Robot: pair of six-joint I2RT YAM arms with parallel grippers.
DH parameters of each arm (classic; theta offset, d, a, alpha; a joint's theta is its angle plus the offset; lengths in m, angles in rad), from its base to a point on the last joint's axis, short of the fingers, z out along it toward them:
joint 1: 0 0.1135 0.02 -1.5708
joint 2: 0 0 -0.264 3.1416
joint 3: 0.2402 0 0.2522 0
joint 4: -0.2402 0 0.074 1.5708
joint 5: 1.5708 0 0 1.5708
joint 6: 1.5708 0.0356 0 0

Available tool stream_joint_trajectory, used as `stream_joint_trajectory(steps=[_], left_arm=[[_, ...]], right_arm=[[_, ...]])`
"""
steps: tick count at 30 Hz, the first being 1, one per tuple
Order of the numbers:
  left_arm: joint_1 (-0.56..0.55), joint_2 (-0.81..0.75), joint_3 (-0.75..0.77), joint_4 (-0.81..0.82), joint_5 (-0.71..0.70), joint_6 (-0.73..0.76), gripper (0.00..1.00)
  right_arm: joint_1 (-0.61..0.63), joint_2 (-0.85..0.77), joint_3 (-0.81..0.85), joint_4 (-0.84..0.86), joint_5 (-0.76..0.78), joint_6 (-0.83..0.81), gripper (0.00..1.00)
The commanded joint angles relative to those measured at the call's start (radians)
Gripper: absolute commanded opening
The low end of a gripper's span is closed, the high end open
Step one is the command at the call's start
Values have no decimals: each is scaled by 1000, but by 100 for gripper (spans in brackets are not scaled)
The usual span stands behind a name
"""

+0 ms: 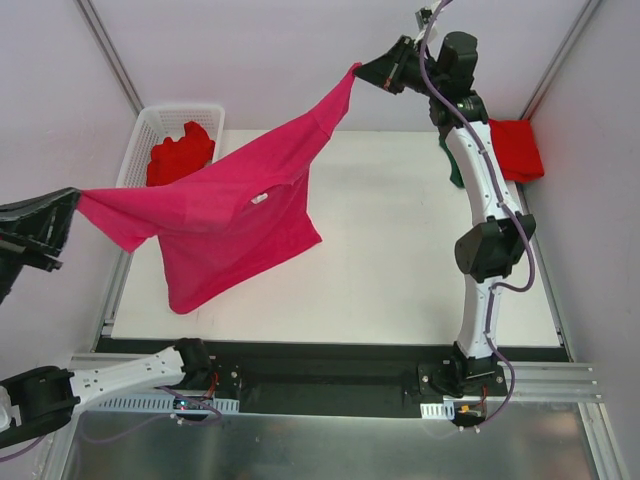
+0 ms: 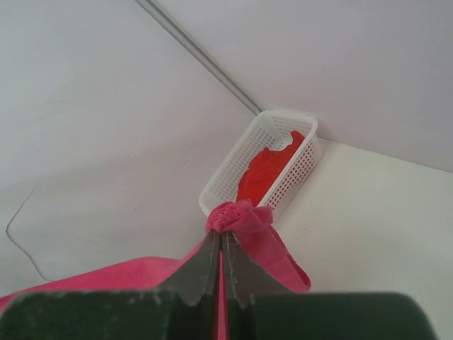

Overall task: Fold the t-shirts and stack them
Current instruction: Flatten out the tshirt

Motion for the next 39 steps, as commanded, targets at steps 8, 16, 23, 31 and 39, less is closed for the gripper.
stream_joint_trajectory(steps=[8,16,23,31,39], left_arm=[[10,171,-67,30,377,-227,0],[10,308,-225,130,645,-342,0],[1,410,-458,337,880,-440,0],[-98,591,-601,513,992,-442,0],[-186,759,-612,598,1068,-434,0]], right_arm=[[33,-8,43,84,-16,9,1],[-72,-124,-85,-60,101,-85,1],[-143,-206,-194,-292,237,-276,1],[-165,-209,-253,-474,412,-427,1],[-163,-195,-256,-535,500,-467,1]])
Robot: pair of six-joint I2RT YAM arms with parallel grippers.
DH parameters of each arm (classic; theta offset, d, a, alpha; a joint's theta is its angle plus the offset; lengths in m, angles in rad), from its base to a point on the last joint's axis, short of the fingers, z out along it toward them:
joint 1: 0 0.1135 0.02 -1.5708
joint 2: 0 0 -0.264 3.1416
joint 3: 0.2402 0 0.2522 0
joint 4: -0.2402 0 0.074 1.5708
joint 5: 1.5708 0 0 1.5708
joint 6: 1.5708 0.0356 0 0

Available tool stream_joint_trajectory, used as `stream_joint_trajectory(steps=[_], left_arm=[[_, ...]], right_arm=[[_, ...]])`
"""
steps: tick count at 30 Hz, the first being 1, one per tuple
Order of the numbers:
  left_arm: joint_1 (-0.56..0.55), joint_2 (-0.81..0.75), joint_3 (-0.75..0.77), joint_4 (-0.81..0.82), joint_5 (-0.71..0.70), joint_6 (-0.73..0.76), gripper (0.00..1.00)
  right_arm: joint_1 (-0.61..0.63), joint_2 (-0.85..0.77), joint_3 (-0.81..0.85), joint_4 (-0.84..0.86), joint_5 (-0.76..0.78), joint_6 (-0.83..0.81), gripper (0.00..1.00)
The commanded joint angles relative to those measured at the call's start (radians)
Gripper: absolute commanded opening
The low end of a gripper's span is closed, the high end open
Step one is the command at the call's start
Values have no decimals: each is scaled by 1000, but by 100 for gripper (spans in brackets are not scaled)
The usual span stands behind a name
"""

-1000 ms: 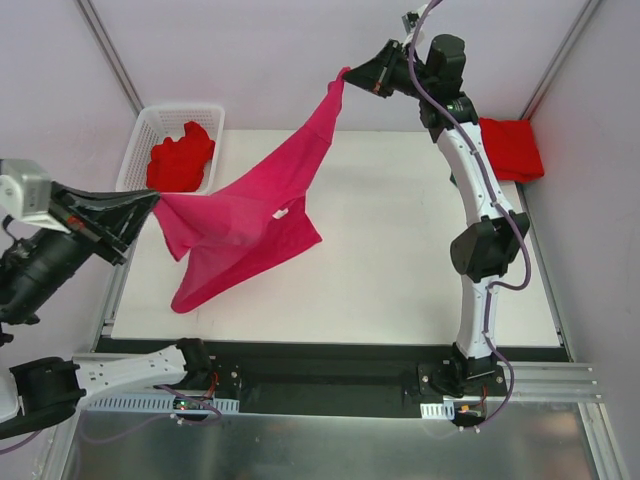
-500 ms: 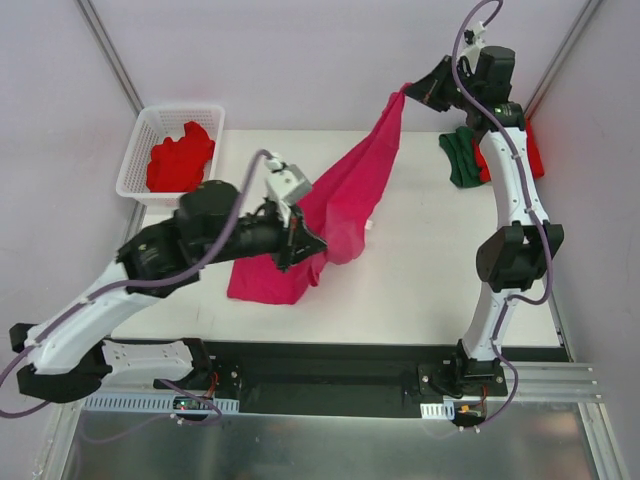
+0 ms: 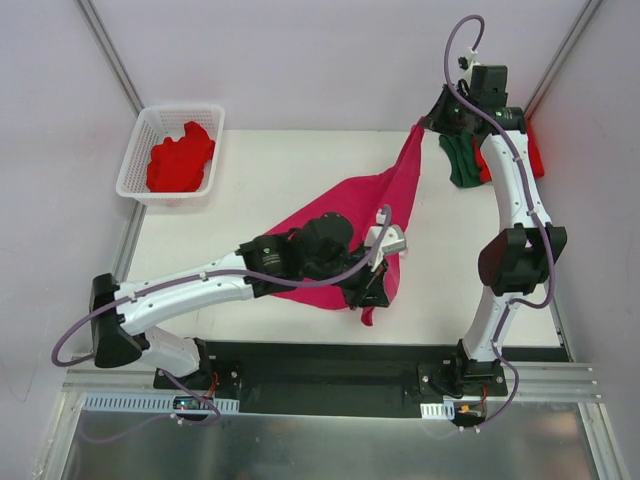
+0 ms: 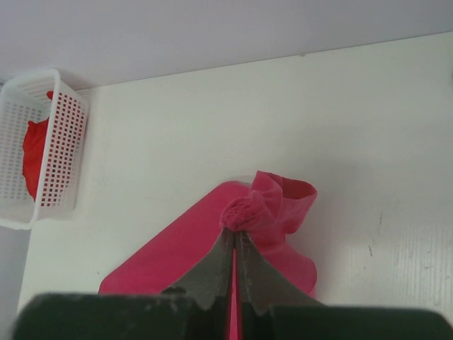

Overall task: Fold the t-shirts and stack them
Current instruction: Flatten out the tshirt

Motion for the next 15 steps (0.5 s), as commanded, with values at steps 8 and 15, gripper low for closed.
stream_joint_trajectory(steps=[8,15], left_arm=[[5,-48,-18,122,-52,-8,0],[163,-309,63,-80,-323,48,0]], right_arm=[[11,2,77,-9,-91,-40,1],[101,-8,273,95,-375,69,1]])
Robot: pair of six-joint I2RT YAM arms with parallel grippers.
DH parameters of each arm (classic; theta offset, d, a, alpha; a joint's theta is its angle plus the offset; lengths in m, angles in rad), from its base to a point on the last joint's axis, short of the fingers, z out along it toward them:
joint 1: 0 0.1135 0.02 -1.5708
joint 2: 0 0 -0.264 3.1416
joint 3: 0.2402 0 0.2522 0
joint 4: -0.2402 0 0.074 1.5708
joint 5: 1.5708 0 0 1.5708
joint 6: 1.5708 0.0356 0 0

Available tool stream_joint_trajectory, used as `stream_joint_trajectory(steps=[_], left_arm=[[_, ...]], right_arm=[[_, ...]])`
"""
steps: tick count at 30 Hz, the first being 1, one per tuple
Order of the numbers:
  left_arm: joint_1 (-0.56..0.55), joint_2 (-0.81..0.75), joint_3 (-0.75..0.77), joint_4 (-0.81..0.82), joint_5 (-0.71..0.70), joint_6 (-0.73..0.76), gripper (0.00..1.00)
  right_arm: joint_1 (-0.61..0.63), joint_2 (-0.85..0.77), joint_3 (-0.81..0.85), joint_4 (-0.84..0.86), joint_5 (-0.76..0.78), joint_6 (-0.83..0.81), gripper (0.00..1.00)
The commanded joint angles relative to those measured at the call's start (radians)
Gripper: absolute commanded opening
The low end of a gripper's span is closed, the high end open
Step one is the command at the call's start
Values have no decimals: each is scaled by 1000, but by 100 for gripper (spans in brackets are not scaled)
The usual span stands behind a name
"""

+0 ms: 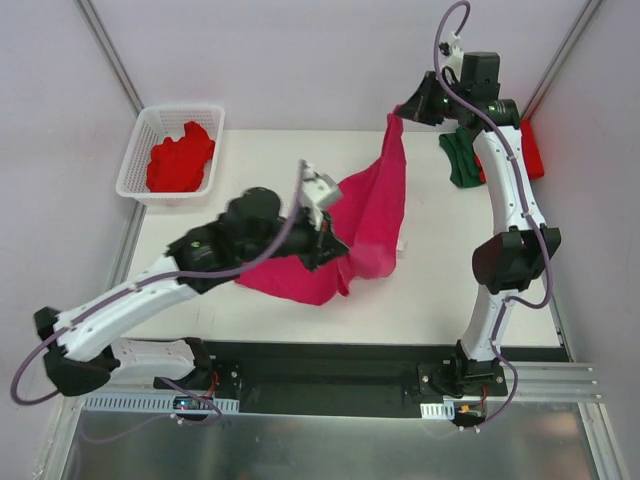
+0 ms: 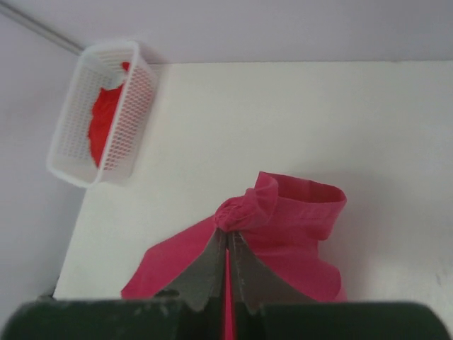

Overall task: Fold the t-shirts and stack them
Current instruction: Flatten out the tshirt

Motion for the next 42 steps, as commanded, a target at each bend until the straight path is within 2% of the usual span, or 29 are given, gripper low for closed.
stream_joint_trajectory(steps=[1,3,4,5,7,8,10,14,21,27,36,42], left_arm=[[55,-200,173,-130,-286,88,0],[55,-244,239,-209,-360,125,0],[55,-276,329,-241,-392,155,0],[55,-287,378,-311,-458,171,0],[55,-326,518,-362,-510,212,0],[55,-340,558,-381,-526,226,0],[55,-382,647,-419,-561,264,0],[55,-452,673,-427,-641,324,0],[55,-488,687,-427,-698,384,0],[55,-471,667,-427,-701,390,0],[55,-327,646,-396,-583,361,0],[55,-275,667,-381,-469,317,0]], right_arm=[[65,-25,220,174,-293,158,1],[74,-78,199,292,-358,259,1],[74,-100,179,430,-396,308,1],[76,-126,171,489,-413,404,1],[74,-164,186,625,-467,483,1],[74,-170,191,693,-484,572,1],[71,-180,197,818,-517,649,1],[61,-161,188,1026,-536,844,1],[41,-140,161,1011,-525,860,1],[-57,-161,105,997,-530,833,1],[-283,-276,73,962,-550,833,1],[-317,-380,13,902,-541,769,1]])
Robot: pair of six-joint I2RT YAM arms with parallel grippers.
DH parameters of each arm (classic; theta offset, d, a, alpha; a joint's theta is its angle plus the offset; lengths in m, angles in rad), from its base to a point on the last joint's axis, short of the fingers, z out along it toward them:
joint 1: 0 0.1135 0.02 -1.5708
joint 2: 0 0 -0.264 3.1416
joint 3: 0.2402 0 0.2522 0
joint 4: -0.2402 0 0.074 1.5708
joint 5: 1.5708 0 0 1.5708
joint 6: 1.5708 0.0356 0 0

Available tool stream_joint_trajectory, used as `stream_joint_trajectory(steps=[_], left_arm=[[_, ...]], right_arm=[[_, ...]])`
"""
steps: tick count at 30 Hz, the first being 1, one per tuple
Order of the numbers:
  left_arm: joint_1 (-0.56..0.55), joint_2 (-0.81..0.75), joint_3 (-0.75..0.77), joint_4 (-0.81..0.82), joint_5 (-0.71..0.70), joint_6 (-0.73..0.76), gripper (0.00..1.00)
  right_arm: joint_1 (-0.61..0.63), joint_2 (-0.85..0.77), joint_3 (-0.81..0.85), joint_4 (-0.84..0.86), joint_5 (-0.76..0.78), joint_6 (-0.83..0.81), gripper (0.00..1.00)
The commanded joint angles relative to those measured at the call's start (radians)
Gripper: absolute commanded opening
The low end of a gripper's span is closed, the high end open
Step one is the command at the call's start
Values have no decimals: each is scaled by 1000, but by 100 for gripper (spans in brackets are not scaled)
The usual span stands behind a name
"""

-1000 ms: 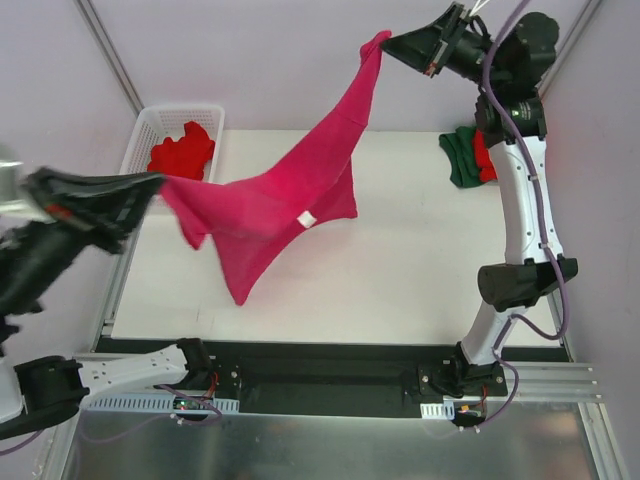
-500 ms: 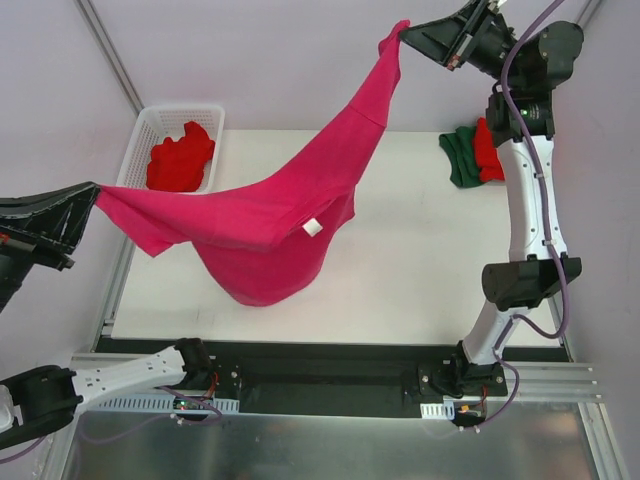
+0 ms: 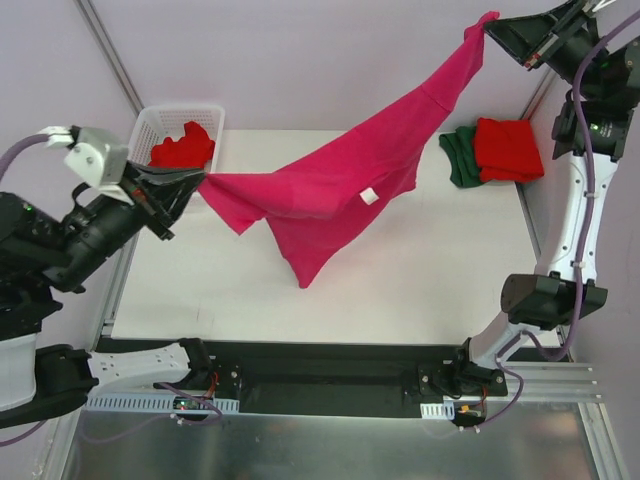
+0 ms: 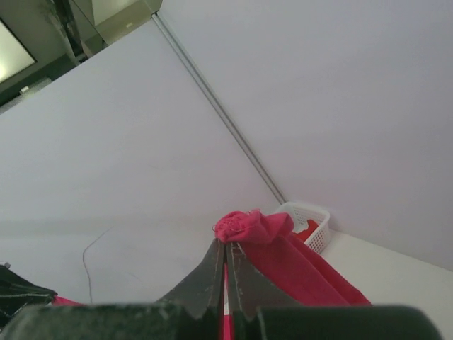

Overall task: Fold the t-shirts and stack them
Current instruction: Flatten out the tshirt

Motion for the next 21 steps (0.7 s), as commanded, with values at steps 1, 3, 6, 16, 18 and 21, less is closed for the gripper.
stream_joint_trajectory(steps=[1,3,6,16,18,21], left_arm=[[-3,18,22,58,110,-39,0],[-3,27,24,63,123,-44,0],[-3,32,16,64,116,-41,0],[-3,-54,-31,69,-154,76,0],[-3,-83,-18,66,-206,108,0],[-3,-85,39,52,-222,143,0]], right_arm=[[1,-140,19,-8,-3,-63,1],[1,-140,42,-65,9,-102,1],[4,-109,68,-79,14,-95,1],[236,215,205,-102,37,-124,1],[296,369,335,-131,57,-106,1],[325,428,435,-30,86,-5,1]])
